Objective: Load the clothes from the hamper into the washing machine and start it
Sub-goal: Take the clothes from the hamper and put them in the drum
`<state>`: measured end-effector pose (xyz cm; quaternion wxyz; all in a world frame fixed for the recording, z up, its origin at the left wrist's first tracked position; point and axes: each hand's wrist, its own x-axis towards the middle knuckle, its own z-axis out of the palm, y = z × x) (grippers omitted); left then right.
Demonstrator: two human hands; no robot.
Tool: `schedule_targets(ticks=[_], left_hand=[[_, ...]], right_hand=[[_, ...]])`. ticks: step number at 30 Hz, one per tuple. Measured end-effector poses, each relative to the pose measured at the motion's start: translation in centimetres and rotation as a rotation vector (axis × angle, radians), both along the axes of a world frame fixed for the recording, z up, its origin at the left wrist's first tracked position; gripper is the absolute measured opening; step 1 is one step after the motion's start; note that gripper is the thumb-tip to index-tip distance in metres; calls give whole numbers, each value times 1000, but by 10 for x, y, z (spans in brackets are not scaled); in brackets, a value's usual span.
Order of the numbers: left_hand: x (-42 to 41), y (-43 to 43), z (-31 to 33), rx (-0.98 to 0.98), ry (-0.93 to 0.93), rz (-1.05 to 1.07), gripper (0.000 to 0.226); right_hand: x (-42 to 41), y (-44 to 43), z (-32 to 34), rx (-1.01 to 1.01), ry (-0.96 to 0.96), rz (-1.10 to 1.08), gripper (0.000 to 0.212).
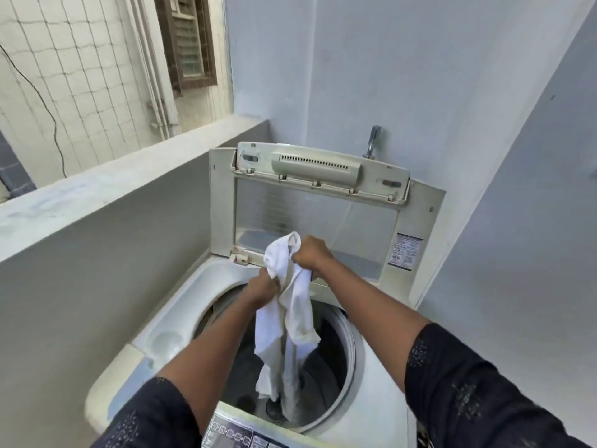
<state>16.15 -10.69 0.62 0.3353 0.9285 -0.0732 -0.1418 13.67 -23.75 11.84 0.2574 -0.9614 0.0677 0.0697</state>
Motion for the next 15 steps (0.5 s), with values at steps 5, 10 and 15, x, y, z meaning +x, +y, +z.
schedule_targets(ticks=[5,10,15], left_hand=[[-45,-21,-19,-34,180,21,47],[-51,-30,-45,45,183,18,48],[-60,-55,-34,81,108,-45,48]], right_hand=[[-9,-12,-82,-49,133,0,31],[-31,-29,-126,-143,226,42,29],[-50,-54,-121,-188,196,48,28]])
